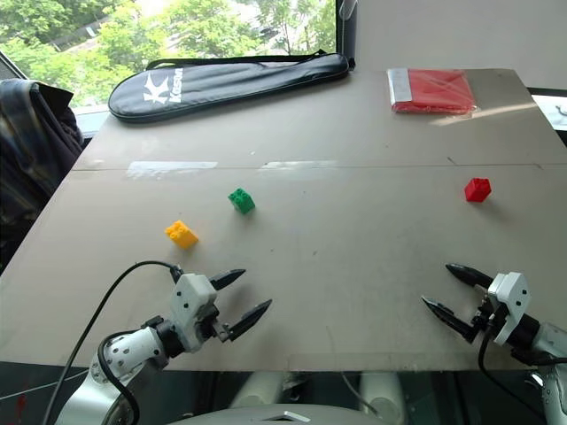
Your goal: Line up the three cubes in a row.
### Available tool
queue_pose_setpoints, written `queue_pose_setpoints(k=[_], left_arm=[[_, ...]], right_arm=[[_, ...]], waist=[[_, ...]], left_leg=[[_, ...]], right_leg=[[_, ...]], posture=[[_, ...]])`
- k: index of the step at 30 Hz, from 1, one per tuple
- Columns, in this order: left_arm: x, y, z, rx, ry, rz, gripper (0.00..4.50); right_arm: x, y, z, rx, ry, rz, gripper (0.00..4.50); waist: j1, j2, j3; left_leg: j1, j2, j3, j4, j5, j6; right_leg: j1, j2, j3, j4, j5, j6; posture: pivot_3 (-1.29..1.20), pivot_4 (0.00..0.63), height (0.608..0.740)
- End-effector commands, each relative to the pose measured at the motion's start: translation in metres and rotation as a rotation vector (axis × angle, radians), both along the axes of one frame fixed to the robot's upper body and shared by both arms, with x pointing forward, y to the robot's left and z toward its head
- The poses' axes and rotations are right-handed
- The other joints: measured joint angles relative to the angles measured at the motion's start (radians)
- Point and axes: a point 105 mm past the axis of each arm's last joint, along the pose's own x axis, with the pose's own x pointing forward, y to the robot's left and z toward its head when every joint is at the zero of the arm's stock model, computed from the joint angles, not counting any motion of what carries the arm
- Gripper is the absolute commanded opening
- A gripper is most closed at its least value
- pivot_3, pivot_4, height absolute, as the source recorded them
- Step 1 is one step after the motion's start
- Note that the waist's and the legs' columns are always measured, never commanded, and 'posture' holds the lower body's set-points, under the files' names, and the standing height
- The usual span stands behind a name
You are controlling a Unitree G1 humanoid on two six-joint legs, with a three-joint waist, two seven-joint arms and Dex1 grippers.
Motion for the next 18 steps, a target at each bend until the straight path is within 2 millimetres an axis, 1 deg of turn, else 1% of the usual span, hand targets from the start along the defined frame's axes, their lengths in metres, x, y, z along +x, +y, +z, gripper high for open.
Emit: queue_pose_setpoints(k=[1,3,9,14,18], left_arm=[[-0.0012,-0.0065,0.0151,-0.007,-0.055,-0.007,4.47],[-0.0023,-0.0058,0.018,-0.02,-0.061,0.015,4.47],[-0.0061,-0.0018,0.0157,-0.008,-0.049,0.011,4.47],[-0.0087,-0.002,0.0145,-0.005,-0.045,0.011,4.47],[-0.0043,-0.005,0.0167,-0.014,-0.058,0.013,4.47]], right_arm=[[0.0009,-0.0102,0.0095,-0.017,-0.029,0.004,4.5],[0.0016,-0.0138,0.0125,-0.024,-0.024,0.016,4.5],[0.0094,-0.0078,0.0166,-0.011,-0.026,0.038,4.5],[0.009,-0.0069,0.0166,-0.004,-0.027,0.035,4.5],[0.0071,-0.0089,0.0168,0.002,-0.017,0.024,4.5]], waist=[[0.0,0.0,0.0],[0.0,0.0,0.0],[0.0,0.0,0.0],[0.0,0.0,0.0],[0.001,0.0,0.0]], left_leg=[[0.0,0.0,0.0,0.0,0.0,0.0],[0.0,0.0,0.001,0.0,0.0,0.0],[0.0,0.002,0.002,0.0,0.0,0.0],[0.0,0.002,0.003,0.0,0.0,0.0],[0.0,0.002,0.003,0.0,0.0,0.0]], right_leg=[[0.0,0.0,0.0,0.0,0.0,0.0],[0.0,0.0,0.0,0.0,0.0,0.0],[0.0,0.002,0.001,0.0,0.0,0.0],[0.0,0.001,0.002,-0.001,0.0,0.0],[0.0,0.001,0.002,-0.001,0.0,0.0]], posture=[[0.0,0.15,0.732],[0.0,0.15,0.732],[0.0,0.15,0.732],[0.0,0.15,0.732],[0.0,0.15,0.732]])
